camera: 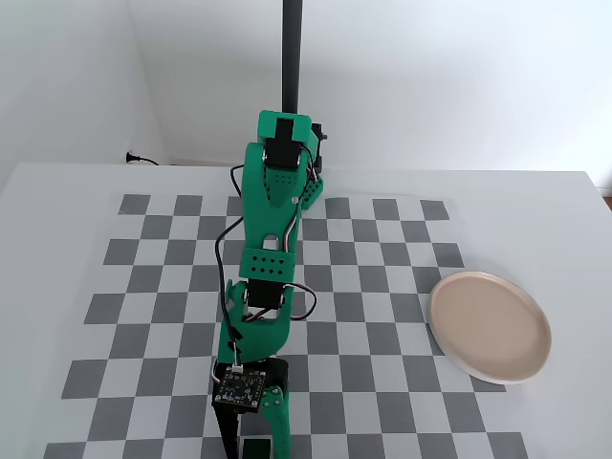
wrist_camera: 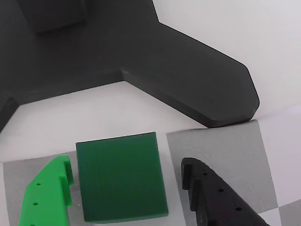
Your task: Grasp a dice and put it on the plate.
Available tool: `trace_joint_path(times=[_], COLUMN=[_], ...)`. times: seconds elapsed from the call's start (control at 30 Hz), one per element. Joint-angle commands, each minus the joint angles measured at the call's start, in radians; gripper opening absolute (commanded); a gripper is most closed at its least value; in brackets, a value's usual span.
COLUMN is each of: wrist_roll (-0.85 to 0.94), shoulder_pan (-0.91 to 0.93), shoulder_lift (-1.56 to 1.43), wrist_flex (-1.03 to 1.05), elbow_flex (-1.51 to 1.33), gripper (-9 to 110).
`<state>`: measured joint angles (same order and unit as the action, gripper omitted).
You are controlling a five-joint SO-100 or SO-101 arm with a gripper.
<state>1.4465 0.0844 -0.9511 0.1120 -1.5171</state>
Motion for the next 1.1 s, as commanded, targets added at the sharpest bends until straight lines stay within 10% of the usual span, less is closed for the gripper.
trace_joint_path(times=[0.0,1.07], wrist_roll=[0.0,0.026], shoulder_pan=[0.0,0.021], shoulder_lift=[-0.032,-0.044], wrist_flex=[0.0,0.018], elbow_flex=[0.092,0.089], gripper=[18,-4])
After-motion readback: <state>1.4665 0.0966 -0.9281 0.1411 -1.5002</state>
